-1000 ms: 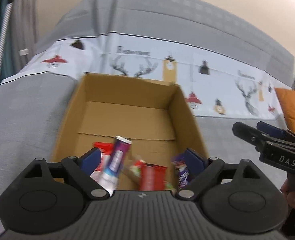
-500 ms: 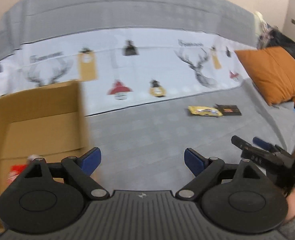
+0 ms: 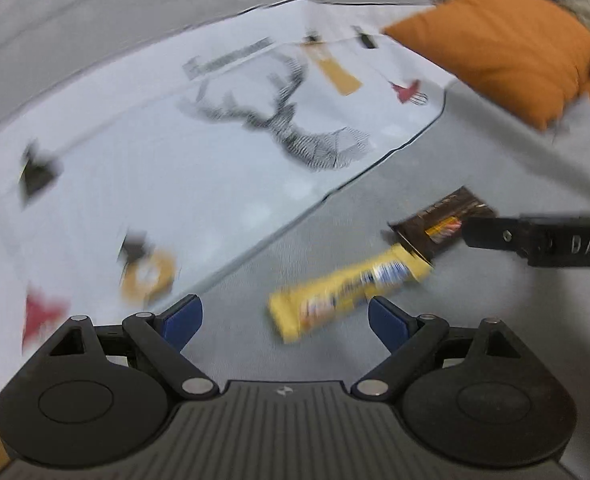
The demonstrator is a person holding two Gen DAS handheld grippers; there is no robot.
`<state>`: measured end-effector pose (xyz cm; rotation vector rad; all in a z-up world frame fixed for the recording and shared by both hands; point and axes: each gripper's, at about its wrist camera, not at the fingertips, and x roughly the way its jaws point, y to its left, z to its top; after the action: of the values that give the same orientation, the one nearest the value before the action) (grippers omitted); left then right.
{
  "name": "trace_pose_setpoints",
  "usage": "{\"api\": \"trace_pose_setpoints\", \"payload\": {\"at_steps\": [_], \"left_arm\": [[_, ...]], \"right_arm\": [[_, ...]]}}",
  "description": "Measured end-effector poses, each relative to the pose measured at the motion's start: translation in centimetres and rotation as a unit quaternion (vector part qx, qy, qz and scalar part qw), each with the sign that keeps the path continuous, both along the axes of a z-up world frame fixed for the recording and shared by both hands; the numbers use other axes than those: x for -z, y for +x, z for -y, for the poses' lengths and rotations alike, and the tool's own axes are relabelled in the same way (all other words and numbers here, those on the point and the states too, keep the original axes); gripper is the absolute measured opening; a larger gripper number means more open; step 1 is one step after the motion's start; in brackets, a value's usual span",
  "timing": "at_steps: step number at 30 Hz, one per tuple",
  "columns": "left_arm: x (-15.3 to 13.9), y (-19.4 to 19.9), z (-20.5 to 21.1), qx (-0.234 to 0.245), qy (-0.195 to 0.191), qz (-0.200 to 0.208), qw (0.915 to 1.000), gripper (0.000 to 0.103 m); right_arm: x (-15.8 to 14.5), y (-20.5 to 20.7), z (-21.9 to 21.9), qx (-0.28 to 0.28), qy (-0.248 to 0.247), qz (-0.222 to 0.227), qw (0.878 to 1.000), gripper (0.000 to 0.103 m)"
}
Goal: Organize snacks
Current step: 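Grasp the yellow wafer bar with left tool while right tool grasps the dark chocolate bar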
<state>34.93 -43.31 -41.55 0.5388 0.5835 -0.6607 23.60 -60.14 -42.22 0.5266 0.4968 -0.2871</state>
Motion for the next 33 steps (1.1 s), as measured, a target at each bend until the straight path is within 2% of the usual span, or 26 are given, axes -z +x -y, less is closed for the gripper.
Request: {"api": "trace_pose_setpoints", "payload": {"at_steps": [1, 2, 4, 5, 6, 7, 8, 11, 12, 13, 15, 16, 17, 19, 21, 22, 24, 25, 26, 28, 30, 32, 33], "left_arm": [[0.9, 0.5, 1.1, 0.013, 0.014, 0.016, 0.9997, 0.082], [1.8, 1.1, 2.2, 0.033, 0.028, 0.015, 0.9989, 0.075], [3.4, 2.1, 3.6, 0.083, 0.046, -0.010, 0.9955, 0.035], [4.0, 2.5, 3.8, 0.095, 0.049, -0.020, 0.9941, 0.021], [4.1, 2.9, 3.7, 0.103, 0.041, -0.028, 0.9935, 0.017], [4.0, 3.4, 3.6, 0.105, 0.038, -0.044, 0.9928, 0.005], [3.8, 4.1, 3.4, 0.094, 0.038, -0.061, 0.9930, 0.000], [3.7, 6.0, 2.8, 0.053, 0.036, -0.090, 0.9939, 0.000], [3.5, 6.5, 2.3, 0.046, 0.027, -0.113, 0.9922, 0.000], [3.2, 6.9, 2.0, 0.041, 0.013, -0.138, 0.9896, 0.001], [2.3, 7.3, 1.4, 0.024, -0.018, -0.173, 0.9844, 0.010], [1.8, 7.4, 1.2, 0.012, -0.033, -0.183, 0.9826, 0.027], [1.4, 7.5, 1.2, -0.001, -0.050, -0.193, 0.9799, 0.052], [0.9, 8.3, 1.3, -0.034, -0.089, -0.223, 0.9701, 0.075], [0.7, 8.8, 1.8, -0.048, -0.121, -0.254, 0.9584, 0.076], [0.9, 8.9, 2.4, -0.054, -0.124, -0.262, 0.9556, 0.076], [1.9, 9.0, 4.3, -0.055, -0.108, -0.265, 0.9564, 0.070], [2.7, 8.9, 5.4, -0.048, -0.092, -0.262, 0.9594, 0.038], [3.6, 8.8, 6.2, -0.037, -0.076, -0.266, 0.9602, 0.026], [3.5, 7.7, 6.8, -0.020, -0.064, -0.228, 0.9713, 0.026], [3.4, 7.0, 6.6, -0.022, -0.056, -0.222, 0.9732, 0.026], [3.3, 6.2, 5.6, -0.038, -0.046, -0.217, 0.9744, 0.026], [3.2, 5.8, 5.1, -0.050, -0.037, -0.212, 0.9753, 0.026]], "right_arm": [[0.3, 0.9, 0.1, 0.007, 0.000, -0.005, 1.000, 0.088], [0.7, 1.8, 0.2, 0.011, 0.011, -0.008, 1.000, 0.088], [1.4, 3.3, 0.6, 0.016, 0.030, -0.015, 0.999, 0.088], [1.8, 4.0, 0.9, 0.022, 0.032, -0.022, 0.999, 0.088], [2.1, 4.5, 1.0, 0.029, 0.025, -0.020, 0.999, 0.088], [2.2, 4.9, 1.1, 0.036, 0.016, -0.015, 0.999, 0.088], [2.3, 5.5, 1.1, 0.037, 0.005, -0.015, 0.999, 0.088], [2.8, 6.9, 0.4, 0.026, -0.050, -0.026, 0.998, 0.086], [2.7, 7.1, 0.2, 0.020, -0.063, -0.033, 0.997, 0.079], [2.5, 7.1, 0.1, 0.007, -0.071, -0.036, 0.997, 0.061], [2.2, 6.4, 0.6, -0.028, -0.050, -0.033, 0.998, 0.046], [2.0, 5.9, 1.0, -0.038, -0.042, -0.034, 0.998, 0.044], [1.9, 5.3, 1.2, -0.049, -0.041, -0.037, 0.997, 0.043], [1.8, 4.0, 1.3, -0.055, -0.052, -0.050, 0.996, 0.041], [1.6, 2.7, 1.4, -0.045, -0.056, -0.061, 0.996, 0.041], [1.6, 2.1, 1.4, -0.039, -0.055, -0.066, 0.996, 0.041], [1.7, 1.3, 1.2, -0.038, -0.052, -0.068, 0.996, 0.041], [1.8, 1.3, 1.2, -0.034, -0.051, -0.069, 0.996, 0.045], [2.0, 1.4, 1.2, -0.035, -0.048, -0.070, 0.996, 0.048], [2.4, 1.9, 0.7, -0.045, -0.061, -0.065, 0.995, 0.067], [2.8, 3.1, -0.3, -0.057, -0.095, -0.070, 0.991, 0.082], [3.1, 4.2, -1.6, -0.061, -0.145, -0.095, 0.983, 0.084], [2.9, 4.3, -1.7, -0.054, -0.146, -0.096, 0.983, 0.080]]}}
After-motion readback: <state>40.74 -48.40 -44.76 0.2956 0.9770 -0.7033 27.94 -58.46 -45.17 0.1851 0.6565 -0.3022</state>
